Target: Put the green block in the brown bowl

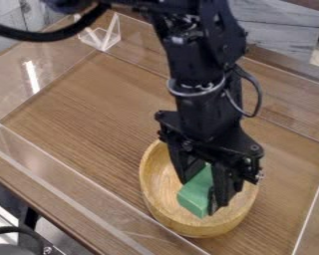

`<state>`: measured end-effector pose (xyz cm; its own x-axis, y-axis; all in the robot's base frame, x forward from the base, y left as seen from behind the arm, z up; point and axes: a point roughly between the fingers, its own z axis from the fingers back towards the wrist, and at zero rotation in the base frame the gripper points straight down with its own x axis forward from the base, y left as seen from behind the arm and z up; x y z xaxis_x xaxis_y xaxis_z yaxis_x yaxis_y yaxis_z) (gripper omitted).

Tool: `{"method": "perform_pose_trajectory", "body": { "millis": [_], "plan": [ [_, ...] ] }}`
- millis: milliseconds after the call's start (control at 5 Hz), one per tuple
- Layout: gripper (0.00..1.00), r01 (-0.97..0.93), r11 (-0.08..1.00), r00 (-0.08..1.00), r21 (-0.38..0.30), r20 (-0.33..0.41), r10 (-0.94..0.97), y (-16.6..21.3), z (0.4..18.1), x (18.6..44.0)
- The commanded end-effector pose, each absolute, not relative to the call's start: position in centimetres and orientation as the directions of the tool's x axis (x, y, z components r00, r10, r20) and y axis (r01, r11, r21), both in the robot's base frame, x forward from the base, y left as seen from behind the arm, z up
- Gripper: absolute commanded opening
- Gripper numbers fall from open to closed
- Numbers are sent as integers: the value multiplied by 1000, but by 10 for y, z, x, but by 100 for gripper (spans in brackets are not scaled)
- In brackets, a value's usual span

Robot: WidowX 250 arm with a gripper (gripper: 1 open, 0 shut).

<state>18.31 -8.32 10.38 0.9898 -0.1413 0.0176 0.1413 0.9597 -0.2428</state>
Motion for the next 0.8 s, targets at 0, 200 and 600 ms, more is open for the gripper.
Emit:
{"method": "perform_pose_trajectory", "body": {
  "millis": [0,200,600],
  "plan": [
    [0,142,957,990,-252,54,-132,-83,110,191],
    [0,136,957,991,-255,52,-127,-81,108,193],
    [100,120,959,993,-255,51,-110,-72,108,198]
  ]
}}
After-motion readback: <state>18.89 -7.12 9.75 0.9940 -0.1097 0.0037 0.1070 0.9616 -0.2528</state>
